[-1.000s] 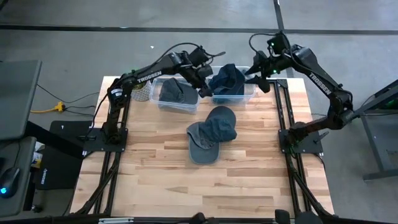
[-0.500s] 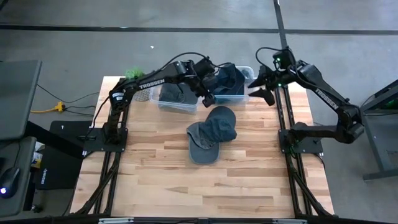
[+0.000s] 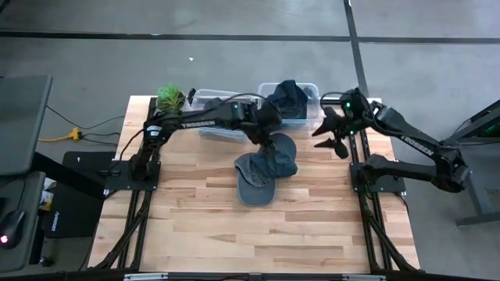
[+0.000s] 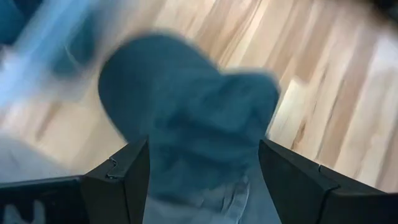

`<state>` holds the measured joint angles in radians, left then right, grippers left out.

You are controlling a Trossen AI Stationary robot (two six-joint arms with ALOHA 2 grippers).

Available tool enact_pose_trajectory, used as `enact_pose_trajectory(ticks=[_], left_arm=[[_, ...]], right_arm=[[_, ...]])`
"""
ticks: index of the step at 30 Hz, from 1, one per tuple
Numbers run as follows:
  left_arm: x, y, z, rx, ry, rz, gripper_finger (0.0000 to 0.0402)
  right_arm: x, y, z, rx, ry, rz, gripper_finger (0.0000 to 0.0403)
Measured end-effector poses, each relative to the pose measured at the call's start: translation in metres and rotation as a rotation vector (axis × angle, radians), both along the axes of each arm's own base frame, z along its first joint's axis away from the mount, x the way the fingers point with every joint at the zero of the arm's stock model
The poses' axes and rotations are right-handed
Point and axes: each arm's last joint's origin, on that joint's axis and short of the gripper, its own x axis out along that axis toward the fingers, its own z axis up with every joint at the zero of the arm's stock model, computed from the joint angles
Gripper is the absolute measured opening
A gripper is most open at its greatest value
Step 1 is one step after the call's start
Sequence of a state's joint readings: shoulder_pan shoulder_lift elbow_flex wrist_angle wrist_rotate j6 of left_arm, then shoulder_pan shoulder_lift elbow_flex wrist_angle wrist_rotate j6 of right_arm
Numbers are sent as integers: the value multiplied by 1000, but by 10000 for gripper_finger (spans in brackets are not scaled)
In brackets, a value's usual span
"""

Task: Pick & Place hat
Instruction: Put the blue cap into the right transparent bin

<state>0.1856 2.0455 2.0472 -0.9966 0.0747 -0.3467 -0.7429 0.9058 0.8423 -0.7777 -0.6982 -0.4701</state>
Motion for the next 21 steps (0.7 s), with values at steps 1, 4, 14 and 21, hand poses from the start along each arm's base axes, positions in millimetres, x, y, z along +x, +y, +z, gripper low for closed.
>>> enact_pose_trajectory(ticks=[1, 4, 14, 21], left_arm=[[0, -5, -2, -8, 18, 1, 243], [9, -19, -5, -3, -12, -19, 243], [26, -29, -49, 9, 121, -51, 243], [28, -27, -57, 69, 149, -61, 243]], right_arm=[[0, 4, -5, -2, 5, 6, 210], [0, 15, -19, -18, 0, 38, 210], [11, 45, -63, -238, 0, 34, 210], [22, 56, -85, -31, -42, -153, 210]])
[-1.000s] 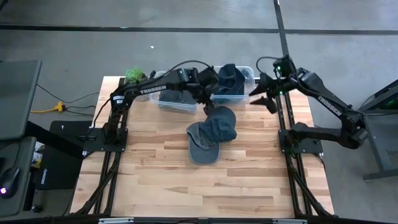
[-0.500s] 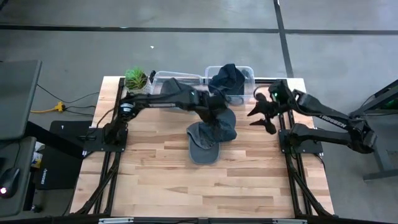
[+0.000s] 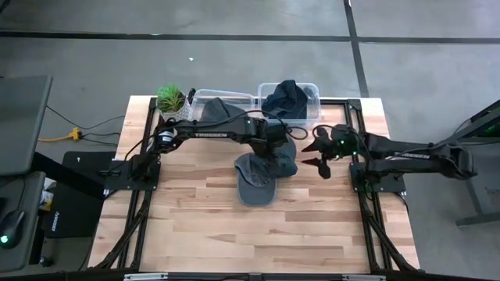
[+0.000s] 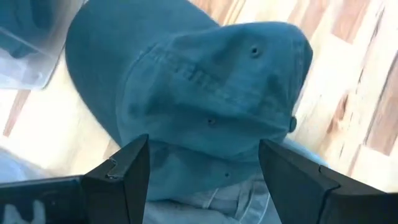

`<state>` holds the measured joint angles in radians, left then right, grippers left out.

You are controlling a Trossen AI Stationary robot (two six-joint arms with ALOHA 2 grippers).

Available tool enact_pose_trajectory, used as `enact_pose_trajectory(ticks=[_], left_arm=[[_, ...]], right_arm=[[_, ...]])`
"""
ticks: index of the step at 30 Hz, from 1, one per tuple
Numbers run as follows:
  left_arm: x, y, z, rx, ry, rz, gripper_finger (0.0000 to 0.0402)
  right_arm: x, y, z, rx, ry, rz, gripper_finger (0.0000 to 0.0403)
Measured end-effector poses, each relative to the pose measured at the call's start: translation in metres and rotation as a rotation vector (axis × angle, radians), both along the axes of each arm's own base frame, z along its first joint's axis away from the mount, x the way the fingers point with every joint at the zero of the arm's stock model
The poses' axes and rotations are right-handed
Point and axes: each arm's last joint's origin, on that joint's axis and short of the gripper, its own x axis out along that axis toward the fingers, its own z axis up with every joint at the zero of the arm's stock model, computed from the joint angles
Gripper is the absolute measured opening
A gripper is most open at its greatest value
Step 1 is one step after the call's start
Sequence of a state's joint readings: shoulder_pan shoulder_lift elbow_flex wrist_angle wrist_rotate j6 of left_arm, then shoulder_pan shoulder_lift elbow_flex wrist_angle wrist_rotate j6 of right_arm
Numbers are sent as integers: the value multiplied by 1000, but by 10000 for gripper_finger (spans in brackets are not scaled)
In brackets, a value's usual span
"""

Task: Pick & Place hat
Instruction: Put the blue cap into the right transparent bin

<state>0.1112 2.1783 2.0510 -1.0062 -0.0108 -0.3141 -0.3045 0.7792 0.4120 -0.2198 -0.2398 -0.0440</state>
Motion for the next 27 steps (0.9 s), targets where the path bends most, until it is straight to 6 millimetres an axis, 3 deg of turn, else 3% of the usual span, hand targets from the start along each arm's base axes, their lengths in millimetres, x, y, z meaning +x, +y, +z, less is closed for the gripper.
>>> enact_pose_trajectory(ticks=[17, 27], left_arm=[[-4, 0, -4, 26, 63, -9, 243], [-12, 0, -7, 36, 151, -21, 243]], right_arm=[[22, 11, -39, 278, 50, -125, 210], [35, 9, -49, 314, 52, -120, 210]])
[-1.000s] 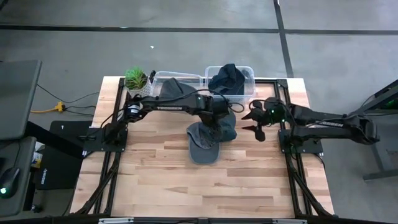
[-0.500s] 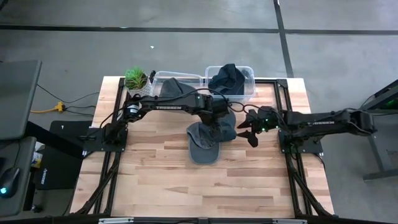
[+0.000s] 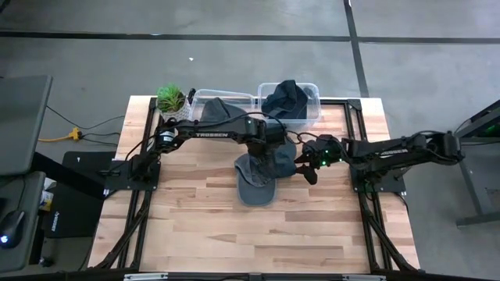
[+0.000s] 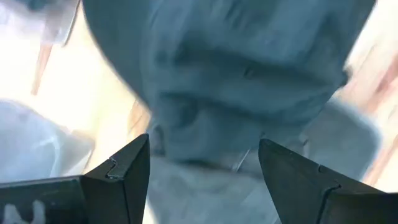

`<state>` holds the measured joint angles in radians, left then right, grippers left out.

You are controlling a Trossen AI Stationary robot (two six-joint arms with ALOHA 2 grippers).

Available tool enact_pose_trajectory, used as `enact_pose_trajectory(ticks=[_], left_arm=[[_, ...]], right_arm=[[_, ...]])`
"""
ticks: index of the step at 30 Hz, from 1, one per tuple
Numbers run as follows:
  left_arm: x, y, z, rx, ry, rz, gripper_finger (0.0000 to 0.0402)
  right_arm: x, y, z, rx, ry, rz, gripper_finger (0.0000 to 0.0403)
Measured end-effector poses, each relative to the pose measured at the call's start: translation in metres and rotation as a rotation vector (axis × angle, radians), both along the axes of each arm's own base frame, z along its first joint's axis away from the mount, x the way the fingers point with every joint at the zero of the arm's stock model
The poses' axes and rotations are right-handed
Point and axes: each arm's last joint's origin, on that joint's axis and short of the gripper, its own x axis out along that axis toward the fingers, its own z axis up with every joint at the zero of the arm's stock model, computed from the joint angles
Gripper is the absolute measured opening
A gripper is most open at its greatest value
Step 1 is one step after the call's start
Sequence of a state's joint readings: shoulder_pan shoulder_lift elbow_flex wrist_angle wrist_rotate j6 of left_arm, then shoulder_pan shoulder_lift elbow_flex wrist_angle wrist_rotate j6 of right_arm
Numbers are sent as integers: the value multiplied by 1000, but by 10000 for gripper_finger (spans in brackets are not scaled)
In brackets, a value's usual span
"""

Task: Pick & Place hat
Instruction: Put the blue cap into the right transparent bin

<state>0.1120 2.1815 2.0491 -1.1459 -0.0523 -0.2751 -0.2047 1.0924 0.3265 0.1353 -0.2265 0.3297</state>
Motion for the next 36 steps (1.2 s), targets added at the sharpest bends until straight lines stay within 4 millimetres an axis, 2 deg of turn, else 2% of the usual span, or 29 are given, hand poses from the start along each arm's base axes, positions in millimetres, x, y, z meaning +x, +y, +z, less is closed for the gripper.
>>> enact_pose_trajectory(ticks=[9, 15, 22, 27, 33, 36], left_arm=[[-17, 1, -3, 81, 193, -26, 243], [-21, 0, -4, 78, 235, -24, 243], [-21, 0, -3, 75, 236, -18, 243], [-22, 0, -3, 70, 244, -14, 243], [-25, 0, 4, 60, 254, 8, 243], [-25, 0, 9, 60, 249, 18, 243]], right_arm=[[7, -6, -11, 15, 27, -11, 210], [11, -15, -15, 25, 2, -37, 210], [16, -17, -16, 97, -53, 59, 200], [17, -17, -16, 98, -63, 67, 146], [16, -19, -16, 97, -72, 80, 31], [16, -20, -15, 103, -82, 108, 13]])
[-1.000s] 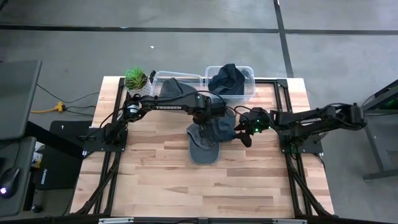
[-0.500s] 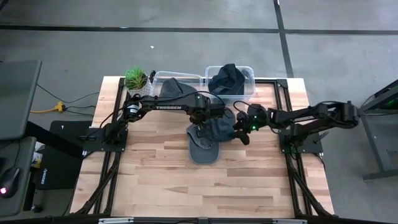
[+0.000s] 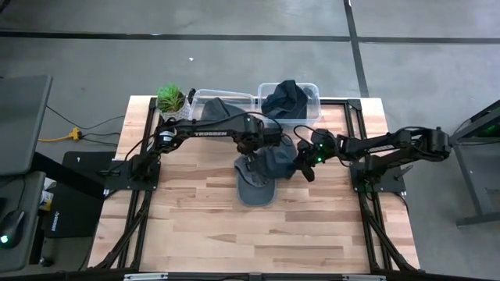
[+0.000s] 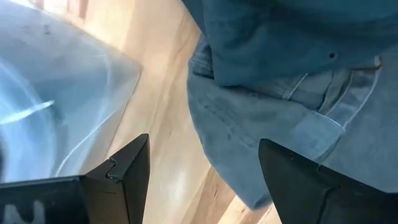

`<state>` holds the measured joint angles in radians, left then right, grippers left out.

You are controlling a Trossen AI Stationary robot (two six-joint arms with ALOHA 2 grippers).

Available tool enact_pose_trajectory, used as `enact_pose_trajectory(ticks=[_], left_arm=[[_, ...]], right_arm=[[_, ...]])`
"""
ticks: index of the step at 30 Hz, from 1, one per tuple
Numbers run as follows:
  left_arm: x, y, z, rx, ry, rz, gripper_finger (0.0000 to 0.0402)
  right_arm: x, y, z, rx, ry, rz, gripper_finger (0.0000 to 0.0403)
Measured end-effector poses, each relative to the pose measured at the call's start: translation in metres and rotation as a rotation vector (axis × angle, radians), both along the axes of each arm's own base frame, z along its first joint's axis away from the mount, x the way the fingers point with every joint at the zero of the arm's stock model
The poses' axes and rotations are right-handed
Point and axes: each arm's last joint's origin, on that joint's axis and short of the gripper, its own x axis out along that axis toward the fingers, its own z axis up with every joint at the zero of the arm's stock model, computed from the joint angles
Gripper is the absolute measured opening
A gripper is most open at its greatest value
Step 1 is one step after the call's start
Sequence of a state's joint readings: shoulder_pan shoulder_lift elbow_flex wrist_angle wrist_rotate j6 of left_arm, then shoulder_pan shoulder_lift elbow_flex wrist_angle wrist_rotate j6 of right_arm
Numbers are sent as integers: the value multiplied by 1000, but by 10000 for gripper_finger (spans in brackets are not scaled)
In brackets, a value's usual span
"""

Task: Pick & Place hat
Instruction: Put the blue cap into the right transparent bin

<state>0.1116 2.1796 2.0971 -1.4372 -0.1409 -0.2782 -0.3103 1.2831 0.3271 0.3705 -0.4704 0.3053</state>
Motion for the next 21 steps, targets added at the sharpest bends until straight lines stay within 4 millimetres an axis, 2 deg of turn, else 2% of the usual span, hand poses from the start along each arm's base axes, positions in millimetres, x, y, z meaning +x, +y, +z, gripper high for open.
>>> enact_pose_trajectory(ticks=[4, 8, 12, 16, 21], left_arm=[[-4, 4, 19, 16, -3, 26, 243], [-8, 10, 42, 74, -30, 57, 243], [-9, 17, 57, 91, -90, 77, 243], [-10, 23, 65, 95, -120, 94, 243], [-10, 29, 65, 97, -132, 110, 243]], right_arm=[[-1, 1, 3, 4, -21, 25, 7], [-3, 2, 13, 4, -65, 38, 5], [-9, 4, 24, -3, -101, 38, 3], [-15, 6, 38, -12, -97, 42, 3], [-22, 8, 69, -98, -90, 55, 3]])
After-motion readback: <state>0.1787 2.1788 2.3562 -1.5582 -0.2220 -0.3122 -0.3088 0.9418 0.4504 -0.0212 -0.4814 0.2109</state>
